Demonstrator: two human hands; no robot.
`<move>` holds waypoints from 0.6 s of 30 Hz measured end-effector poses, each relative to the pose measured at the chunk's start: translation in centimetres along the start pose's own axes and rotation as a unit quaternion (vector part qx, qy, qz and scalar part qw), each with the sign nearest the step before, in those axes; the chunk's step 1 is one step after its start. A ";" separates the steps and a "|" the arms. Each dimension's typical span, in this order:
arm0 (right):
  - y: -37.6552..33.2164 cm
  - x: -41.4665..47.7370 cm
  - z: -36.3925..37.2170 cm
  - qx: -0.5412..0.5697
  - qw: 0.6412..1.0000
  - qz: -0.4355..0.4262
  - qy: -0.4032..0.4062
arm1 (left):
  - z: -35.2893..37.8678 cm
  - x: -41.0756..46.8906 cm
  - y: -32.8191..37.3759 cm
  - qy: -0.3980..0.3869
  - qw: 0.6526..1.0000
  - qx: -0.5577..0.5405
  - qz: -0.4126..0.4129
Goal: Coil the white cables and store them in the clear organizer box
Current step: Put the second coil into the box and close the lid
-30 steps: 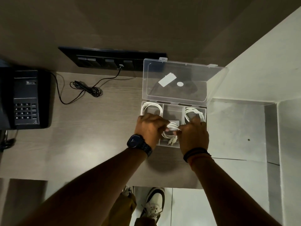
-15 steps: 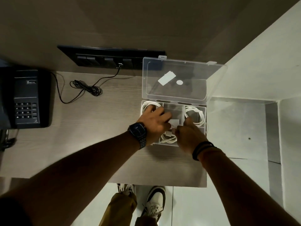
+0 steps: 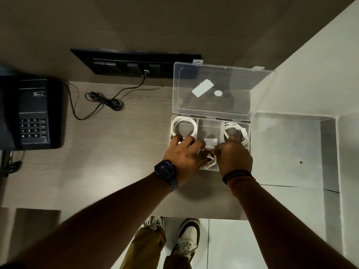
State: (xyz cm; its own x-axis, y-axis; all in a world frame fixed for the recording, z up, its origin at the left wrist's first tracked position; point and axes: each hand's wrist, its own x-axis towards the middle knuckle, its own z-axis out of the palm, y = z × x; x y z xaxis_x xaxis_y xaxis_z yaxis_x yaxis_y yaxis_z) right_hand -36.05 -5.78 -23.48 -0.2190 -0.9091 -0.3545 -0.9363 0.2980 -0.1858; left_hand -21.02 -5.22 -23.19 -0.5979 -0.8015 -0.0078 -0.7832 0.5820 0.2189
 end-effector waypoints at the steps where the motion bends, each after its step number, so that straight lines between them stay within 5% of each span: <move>1: 0.0 -0.2 0.1 -0.010 1.000 -0.006 0.004 | 0.1 -0.2 0.2 -0.012 1.000 0.004 -0.001; 7: 0.0 -0.6 0.4 0.142 0.988 0.035 0.041 | 0.4 0.8 1.2 -0.107 0.992 0.025 -0.059; 12: 0.5 -0.6 0.6 0.152 0.988 0.040 0.003 | 0.7 1.1 1.4 -0.134 0.988 0.058 -0.055; 15: 0.7 -0.3 0.5 0.098 0.994 0.044 -0.007 | 0.6 0.9 1.5 -0.138 0.988 0.050 -0.054; 18: 1.0 -0.8 0.4 -0.024 0.999 -0.046 0.010 | 0.4 0.7 1.4 -0.118 0.991 0.026 -0.053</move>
State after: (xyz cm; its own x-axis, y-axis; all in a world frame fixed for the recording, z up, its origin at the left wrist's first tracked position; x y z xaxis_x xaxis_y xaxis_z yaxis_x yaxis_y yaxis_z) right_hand -36.73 -4.66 -23.79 -0.1358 -0.9376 -0.3202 -0.9649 0.1985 -0.1721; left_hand -22.61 -4.95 -23.30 -0.5300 -0.8080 -0.2573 -0.8480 0.5073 0.1536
